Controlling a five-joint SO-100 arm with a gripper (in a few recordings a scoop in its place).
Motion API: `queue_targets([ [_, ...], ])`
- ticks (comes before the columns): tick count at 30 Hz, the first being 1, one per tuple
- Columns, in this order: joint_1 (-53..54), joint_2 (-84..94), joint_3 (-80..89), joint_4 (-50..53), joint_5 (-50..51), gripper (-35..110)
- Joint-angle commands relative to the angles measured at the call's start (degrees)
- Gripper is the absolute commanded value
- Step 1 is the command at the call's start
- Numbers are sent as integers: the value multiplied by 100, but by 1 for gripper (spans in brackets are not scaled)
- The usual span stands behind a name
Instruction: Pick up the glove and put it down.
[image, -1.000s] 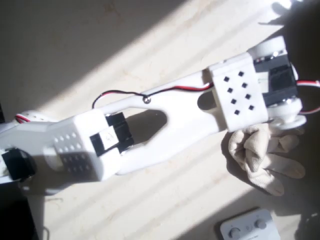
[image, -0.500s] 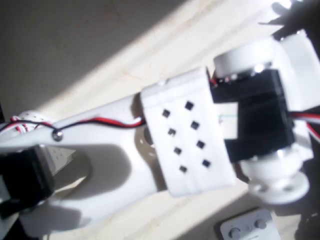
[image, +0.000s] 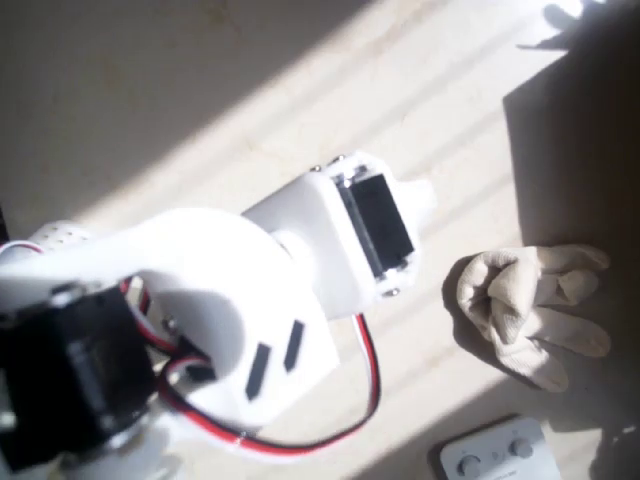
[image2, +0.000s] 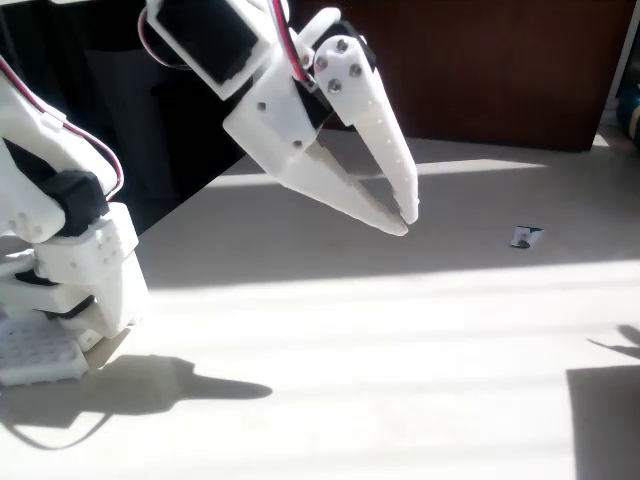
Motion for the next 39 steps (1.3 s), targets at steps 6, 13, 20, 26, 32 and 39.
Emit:
queue_targets([
  [6,-26,2364,2013,-9,35,1],
  [13,-26,3814,3199,0,35,0],
  [20,-26,4500,4017,0,35,0],
  [26,-26,4588,4333,18,35,0],
  [32,-26,4623,4351,396,35,0],
  [39,-26,5361,4351,1274,35,0],
])
